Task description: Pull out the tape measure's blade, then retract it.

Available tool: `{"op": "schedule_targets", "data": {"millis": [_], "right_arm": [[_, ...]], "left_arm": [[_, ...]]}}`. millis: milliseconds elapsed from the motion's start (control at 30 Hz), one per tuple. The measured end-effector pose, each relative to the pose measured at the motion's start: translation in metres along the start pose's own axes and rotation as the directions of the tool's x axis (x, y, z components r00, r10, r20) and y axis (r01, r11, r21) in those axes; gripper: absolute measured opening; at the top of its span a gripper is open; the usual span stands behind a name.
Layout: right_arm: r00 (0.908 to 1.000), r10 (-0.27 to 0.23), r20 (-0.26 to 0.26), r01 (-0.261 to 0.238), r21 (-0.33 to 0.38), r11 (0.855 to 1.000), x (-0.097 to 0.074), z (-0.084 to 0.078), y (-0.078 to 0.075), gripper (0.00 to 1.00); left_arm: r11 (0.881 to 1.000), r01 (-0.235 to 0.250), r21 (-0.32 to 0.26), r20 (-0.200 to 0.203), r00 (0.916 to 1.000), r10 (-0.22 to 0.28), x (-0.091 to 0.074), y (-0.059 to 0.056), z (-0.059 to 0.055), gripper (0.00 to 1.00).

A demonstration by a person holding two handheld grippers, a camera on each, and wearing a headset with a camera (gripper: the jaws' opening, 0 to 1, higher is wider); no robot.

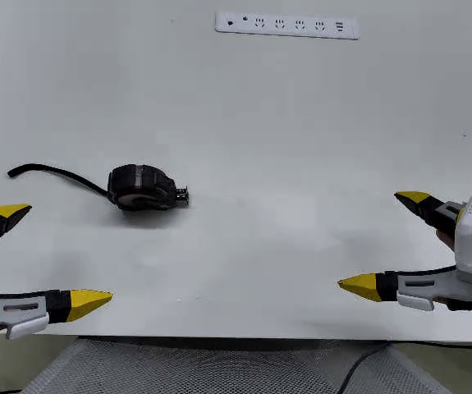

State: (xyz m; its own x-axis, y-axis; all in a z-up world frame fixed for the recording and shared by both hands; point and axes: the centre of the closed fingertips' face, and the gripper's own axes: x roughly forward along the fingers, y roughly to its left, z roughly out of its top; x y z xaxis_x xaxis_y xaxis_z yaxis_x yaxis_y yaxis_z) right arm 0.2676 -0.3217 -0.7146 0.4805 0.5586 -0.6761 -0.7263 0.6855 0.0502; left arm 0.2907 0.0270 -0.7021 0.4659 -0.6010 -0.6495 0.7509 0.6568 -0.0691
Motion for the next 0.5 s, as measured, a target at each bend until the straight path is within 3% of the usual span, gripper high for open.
{"op": "schedule_targets", "data": {"millis": [500], "right_arm": [[1.0000,0.003,-0.002,-0.003,0.009,1.000,0.0006,-0.0014,0.0015,0.94]], "left_arm": [[1.000,0.015,0.005,-0.005,0.9999,-0.015,0.0019,-0.0018,0.0001,0.98]]}}
